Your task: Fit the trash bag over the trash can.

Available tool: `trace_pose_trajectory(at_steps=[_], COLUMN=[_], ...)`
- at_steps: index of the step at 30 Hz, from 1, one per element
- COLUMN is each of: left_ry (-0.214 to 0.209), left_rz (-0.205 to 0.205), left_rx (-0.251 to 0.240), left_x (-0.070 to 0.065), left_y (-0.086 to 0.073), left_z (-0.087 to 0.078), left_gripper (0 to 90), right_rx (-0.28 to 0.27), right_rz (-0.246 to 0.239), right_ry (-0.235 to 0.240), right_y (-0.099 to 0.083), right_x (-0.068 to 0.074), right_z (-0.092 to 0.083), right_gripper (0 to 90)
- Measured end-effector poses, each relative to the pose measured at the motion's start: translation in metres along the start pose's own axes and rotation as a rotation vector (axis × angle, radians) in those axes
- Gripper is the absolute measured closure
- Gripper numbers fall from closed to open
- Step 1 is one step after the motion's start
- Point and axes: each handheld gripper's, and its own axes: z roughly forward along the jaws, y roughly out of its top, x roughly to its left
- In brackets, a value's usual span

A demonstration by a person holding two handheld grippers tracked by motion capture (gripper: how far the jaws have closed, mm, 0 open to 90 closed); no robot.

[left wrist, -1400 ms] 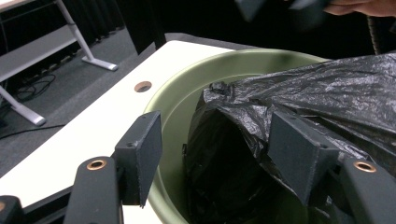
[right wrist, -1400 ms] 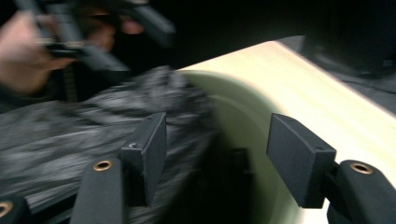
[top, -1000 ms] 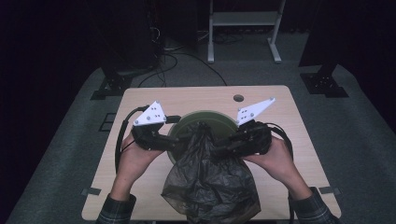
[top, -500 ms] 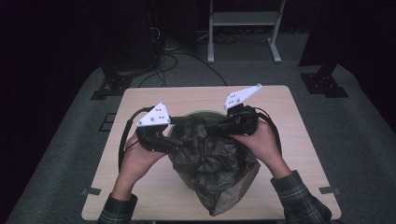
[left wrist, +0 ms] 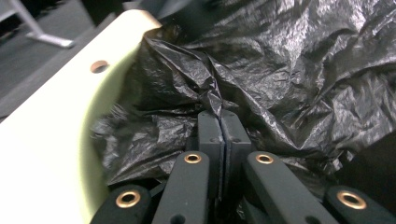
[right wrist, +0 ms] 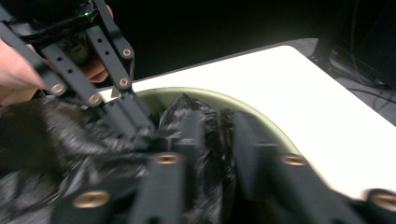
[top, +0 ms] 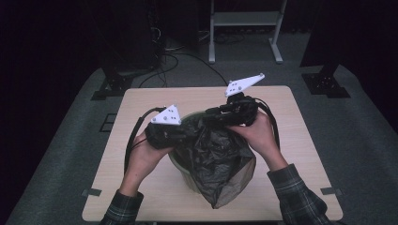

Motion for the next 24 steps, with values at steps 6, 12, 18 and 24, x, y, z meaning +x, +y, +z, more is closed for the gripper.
trace_pose_trajectory(at_steps=[6, 12, 18, 24], left_ry=[0.078, 0.129, 0.146, 0.157], left_rz=[-0.074, -0.124, -0.155, -0.160], left_rx=[-0.017, -0.018, -0.010, 0.014], left_x=[0.018, 0.032, 0.038, 0.037], left_y=[0.001, 0.007, 0.013, 0.015], left_z=[-0.009, -0.007, 0.002, 0.008], left_gripper=[89.5, 89.5, 89.5, 89.4], right_rx=[-0.064, -0.135, -0.183, -0.209], right_rz=[0.032, 0.062, 0.037, -0.001], right_ry=[-0.017, 0.001, 0.033, 0.066], right_y=[-0.012, -0.027, -0.033, -0.023], right_x=[0.003, 0.015, 0.037, 0.056], right_z=[-0.033, -0.067, -0.088, -0.094], right_gripper=[48.5, 41.7, 39.6, 37.9])
